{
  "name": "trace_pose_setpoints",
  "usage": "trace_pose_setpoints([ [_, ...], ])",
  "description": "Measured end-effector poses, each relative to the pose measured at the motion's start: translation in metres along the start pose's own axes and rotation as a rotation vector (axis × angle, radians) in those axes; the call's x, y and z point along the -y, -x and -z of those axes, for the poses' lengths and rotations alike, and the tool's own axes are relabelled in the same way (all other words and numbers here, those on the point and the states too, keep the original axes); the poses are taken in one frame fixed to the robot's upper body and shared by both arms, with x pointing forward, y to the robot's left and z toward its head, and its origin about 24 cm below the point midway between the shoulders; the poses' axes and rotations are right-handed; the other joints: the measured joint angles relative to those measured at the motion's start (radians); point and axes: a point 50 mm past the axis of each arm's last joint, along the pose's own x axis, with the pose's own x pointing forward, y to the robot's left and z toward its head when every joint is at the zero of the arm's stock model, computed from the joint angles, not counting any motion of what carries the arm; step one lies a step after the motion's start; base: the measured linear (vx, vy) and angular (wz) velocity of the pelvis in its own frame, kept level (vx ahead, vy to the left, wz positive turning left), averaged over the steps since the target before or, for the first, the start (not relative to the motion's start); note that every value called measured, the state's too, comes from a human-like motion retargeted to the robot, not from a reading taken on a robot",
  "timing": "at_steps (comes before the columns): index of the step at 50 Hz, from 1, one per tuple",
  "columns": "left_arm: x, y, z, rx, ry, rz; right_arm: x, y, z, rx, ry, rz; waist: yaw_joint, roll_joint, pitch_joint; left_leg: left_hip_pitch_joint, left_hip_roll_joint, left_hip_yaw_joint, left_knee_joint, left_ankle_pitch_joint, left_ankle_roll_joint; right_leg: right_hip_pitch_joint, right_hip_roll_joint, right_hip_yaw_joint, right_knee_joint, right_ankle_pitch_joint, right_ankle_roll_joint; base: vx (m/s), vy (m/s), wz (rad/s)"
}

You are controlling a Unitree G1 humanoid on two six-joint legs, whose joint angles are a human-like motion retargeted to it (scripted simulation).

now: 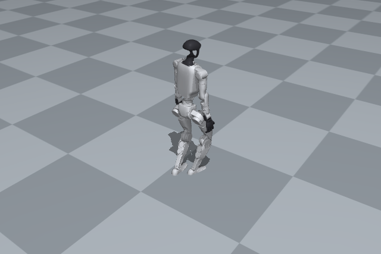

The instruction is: Walk

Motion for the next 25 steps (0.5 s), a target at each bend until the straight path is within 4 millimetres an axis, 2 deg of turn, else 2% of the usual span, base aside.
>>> trace_pose_setpoints([
  [2,0.001,0.000,0.000,0.003,0.021,-0.001,-0.001,0.000,0.004,-0.015,-0.008,0.011,0.008,0.015,-0.005,0.003,0.016,-0.006,0.070,-0.055,0.010,0.001,0.006,-0.013,0.041,-0.017,-0.017,0.46,0.03,0.13],
  [7,0.006,0.000,0.009,-0.024,0.044,0.004,0.002,0.001,0.008,-0.037,0.004,0.040,0.024,0.057,0.035,0.041,0.080,0.006,0.161,-0.067,0.005,0.146,0.021,-0.050,0.058,-0.043,-0.044,0.47,0.02,0.36],
  [10,0.004,0.000,0.013,-0.027,0.022,-0.001,0.006,0.001,0.006,-0.025,0.017,0.044,0.022,0.045,0.046,0.049,0.048,0.022,0.092,-0.037,-0.001,0.219,-0.014,-0.063,0.068,-0.048,-0.038,0.41,0.02,0.42],
  [14,-0.004,0.001,0.018,-0.030,-0.006,-0.038,0.012,0.000,0.003,-0.006,0.035,0.045,0.017,0.029,0.050,0.032,-0.011,0.020,0.059,-0.019,-0.004,0.229,-0.075,-0.072,0.192,-0.113,-0.047,0.27,0.05,0.16],
  [18,-0.013,0.000,0.010,0.002,-0.028,-0.094,0.021,0.000,-0.003,0.017,0.041,0.068,-0.009,0.009,0.056,0.045,-0.062,0.021,0.078,-0.091,0.038,0.198,-0.138,-0.059,0.344,-0.215,-0.076,0.21,0.12,0.29],
  [20,-0.015,0.000,-0.005,0.038,-0.026,-0.118,0.024,-0.002,-0.014,0.041,0.043,0.080,-0.034,-0.019,0.066,0.083,-0.111,0.028,0.009,-0.084,0.052,0.156,-0.186,-0.038,0.386,-0.255,-0.090,0.23,0.15,0.58],
  [22,-0.013,0.000,-0.011,0.055,-0.026,-0.120,0.025,-0.002,-0.016,0.043,0.043,0.088,-0.056,-0.028,0.072,0.102,-0.135,0.019,-0.033,-0.067,0.044,0.114,-0.189,-0.025,0.370,-0.258,-0.090,0.20,0.14,0.69],
  [25,-0.007,-0.001,-0.017,0.075,-0.042,-0.107,0.026,-0.002,-0.017,0.038,0.027,0.104,-0.082,-0.022,0.072,0.123,-0.160,-0.004,-0.104,-0.028,0.018,0.052,-0.143,-0.007,0.280,-0.213,-0.062,0.19,0.12,0.71],
])
